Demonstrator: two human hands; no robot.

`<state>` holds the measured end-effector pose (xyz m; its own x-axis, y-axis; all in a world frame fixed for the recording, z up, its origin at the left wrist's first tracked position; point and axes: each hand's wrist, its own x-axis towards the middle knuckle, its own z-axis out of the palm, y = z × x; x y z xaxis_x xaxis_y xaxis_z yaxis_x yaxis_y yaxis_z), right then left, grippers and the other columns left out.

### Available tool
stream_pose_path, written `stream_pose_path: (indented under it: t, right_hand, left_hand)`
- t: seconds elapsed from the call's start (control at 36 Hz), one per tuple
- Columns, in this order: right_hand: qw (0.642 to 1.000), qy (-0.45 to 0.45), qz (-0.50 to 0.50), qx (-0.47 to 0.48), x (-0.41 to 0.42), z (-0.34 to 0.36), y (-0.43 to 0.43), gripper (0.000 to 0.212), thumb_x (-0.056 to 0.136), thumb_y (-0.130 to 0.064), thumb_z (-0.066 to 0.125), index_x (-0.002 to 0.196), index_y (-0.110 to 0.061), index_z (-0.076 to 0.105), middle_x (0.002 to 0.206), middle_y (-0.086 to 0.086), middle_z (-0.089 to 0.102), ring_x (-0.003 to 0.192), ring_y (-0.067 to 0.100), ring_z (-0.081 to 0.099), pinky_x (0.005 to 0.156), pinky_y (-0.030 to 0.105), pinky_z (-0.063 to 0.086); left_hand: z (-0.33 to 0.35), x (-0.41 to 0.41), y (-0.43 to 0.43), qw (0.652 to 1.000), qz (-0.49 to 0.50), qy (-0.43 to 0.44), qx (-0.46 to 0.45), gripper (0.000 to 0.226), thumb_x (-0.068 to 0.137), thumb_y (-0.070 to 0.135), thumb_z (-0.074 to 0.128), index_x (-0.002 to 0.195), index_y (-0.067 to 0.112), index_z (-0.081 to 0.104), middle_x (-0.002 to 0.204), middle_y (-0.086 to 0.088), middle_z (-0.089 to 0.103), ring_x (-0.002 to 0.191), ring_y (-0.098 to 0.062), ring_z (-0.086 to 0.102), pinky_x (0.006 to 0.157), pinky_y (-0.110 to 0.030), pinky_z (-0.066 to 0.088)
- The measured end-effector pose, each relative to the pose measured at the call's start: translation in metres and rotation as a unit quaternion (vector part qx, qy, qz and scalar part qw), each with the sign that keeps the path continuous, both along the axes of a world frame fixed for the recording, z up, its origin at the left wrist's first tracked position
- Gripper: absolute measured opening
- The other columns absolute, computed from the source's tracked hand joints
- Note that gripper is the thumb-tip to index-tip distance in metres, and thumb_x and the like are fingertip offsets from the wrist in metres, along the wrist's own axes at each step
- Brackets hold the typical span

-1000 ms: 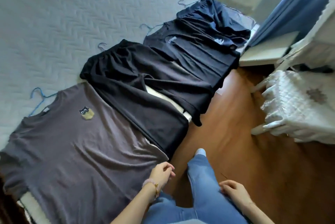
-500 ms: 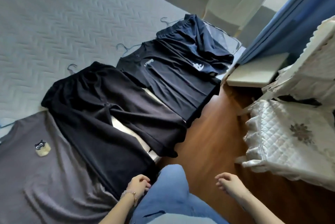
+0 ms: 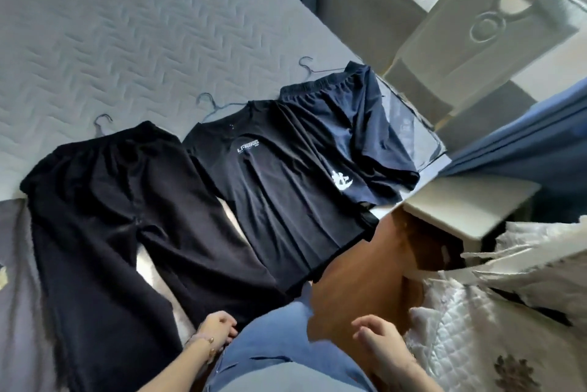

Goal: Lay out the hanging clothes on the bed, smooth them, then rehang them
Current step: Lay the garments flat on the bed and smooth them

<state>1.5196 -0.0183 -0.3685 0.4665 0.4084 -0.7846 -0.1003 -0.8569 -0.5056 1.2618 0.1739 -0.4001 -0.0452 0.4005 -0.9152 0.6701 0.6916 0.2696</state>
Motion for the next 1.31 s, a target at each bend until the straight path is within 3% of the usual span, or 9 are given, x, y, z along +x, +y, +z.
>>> stream_pose_path:
  t: [0.19,0.39,0.56,0.72,0.94,1.0,1.06,1.19,1.31]
  right_hand:
    - [0.996,0.003,-0.071,-0.044,0.117,0.002,0.004,0.024,0.077,0.020,0.049,0.069,0.004,0.065,0.041,0.007,0.055,0.029,0.008,0.044,0.034,0.013,0.034]
    - [0.996,0.023,-0.030,-0.082,0.235,-0.021,0.032,0.020,0.081,0.015,0.048,0.077,0.002,0.062,0.047,0.008,0.058,0.032,0.008,0.050,0.034,0.012,0.033]
    - [0.994,0.041,0.067,-0.075,0.342,-0.036,0.092,0.019,0.086,0.007,0.047,0.081,-0.004,0.062,0.058,0.007,0.060,0.044,0.011,0.050,0.041,0.017,0.034]
    - [0.988,0.057,0.139,-0.045,0.431,-0.028,0.174,0.020,0.085,0.006,0.047,0.087,-0.004,0.064,0.062,0.008,0.059,0.040,0.006,0.048,0.042,0.014,0.035]
    - [0.984,0.047,0.170,-0.006,0.480,-0.037,0.290,0.016,0.084,-0.005,0.051,0.085,-0.017,0.061,0.072,0.004,0.058,0.065,0.015,0.051,0.051,0.021,0.036]
    - [0.982,0.035,0.183,-0.010,0.485,-0.059,0.312,0.012,0.072,-0.022,0.056,0.081,-0.020,0.064,0.076,0.003,0.059,0.065,0.013,0.050,0.050,0.021,0.034]
    - [0.979,0.038,0.197,-0.017,0.488,-0.088,0.328,0.034,0.057,-0.036,0.056,0.086,-0.020,0.064,0.077,-0.001,0.057,0.061,0.010,0.046,0.052,0.021,0.032]
    - [0.981,0.003,0.192,-0.006,0.459,-0.092,0.368,0.043,0.074,-0.052,0.061,0.096,-0.016,0.050,0.092,0.003,0.049,0.073,0.018,0.046,0.057,0.027,0.036]
    - [0.982,-0.037,0.182,-0.041,0.439,-0.119,0.385,0.076,0.055,-0.075,0.056,0.099,-0.013,0.050,0.118,0.011,0.056,0.098,0.026,0.058,0.081,0.034,0.047]
  left_hand:
    - [0.022,0.147,0.049,0.997,-0.037,-0.063,0.025,0.029,0.091,-0.002,0.039,0.074,0.008,0.059,0.069,-0.009,0.059,0.052,-0.017,0.047,0.043,-0.018,0.034]
    - [0.036,0.273,0.081,0.988,-0.001,-0.145,0.062,0.031,0.094,0.000,0.037,0.077,0.013,0.060,0.074,-0.007,0.063,0.060,-0.015,0.054,0.053,-0.021,0.039]
    - [0.016,0.338,0.058,0.992,0.066,-0.080,0.077,0.032,0.090,-0.003,0.038,0.073,0.015,0.059,0.070,-0.004,0.063,0.056,-0.013,0.052,0.049,-0.019,0.037]
    - [-0.005,0.383,0.004,0.989,0.145,-0.014,0.011,0.027,0.090,-0.002,0.041,0.077,0.010,0.061,0.071,-0.008,0.063,0.052,-0.014,0.050,0.037,-0.014,0.035]
    - [-0.025,0.429,0.008,0.980,0.192,0.026,0.039,0.028,0.090,-0.001,0.045,0.075,0.016,0.061,0.085,-0.014,0.067,0.061,-0.018,0.054,0.053,-0.021,0.036]
    - [-0.029,0.439,0.027,0.981,0.172,0.033,0.083,0.025,0.090,0.002,0.048,0.078,0.020,0.061,0.089,-0.010,0.068,0.074,-0.021,0.059,0.062,-0.026,0.042]
    - [-0.031,0.451,0.047,0.981,0.142,0.050,0.122,0.015,0.090,0.007,0.052,0.088,0.019,0.060,0.094,-0.004,0.065,0.087,-0.022,0.059,0.074,-0.027,0.040]
    - [-0.053,0.470,0.095,0.976,-0.027,0.077,0.201,0.030,0.091,0.013,0.052,0.121,0.017,0.057,0.123,0.004,0.054,0.113,-0.020,0.053,0.089,-0.028,0.043]
    - [-0.074,0.481,0.118,0.963,-0.144,0.086,0.210,0.038,0.094,0.015,0.046,0.131,0.019,0.048,0.136,0.008,0.046,0.126,-0.013,0.043,0.096,-0.027,0.041]
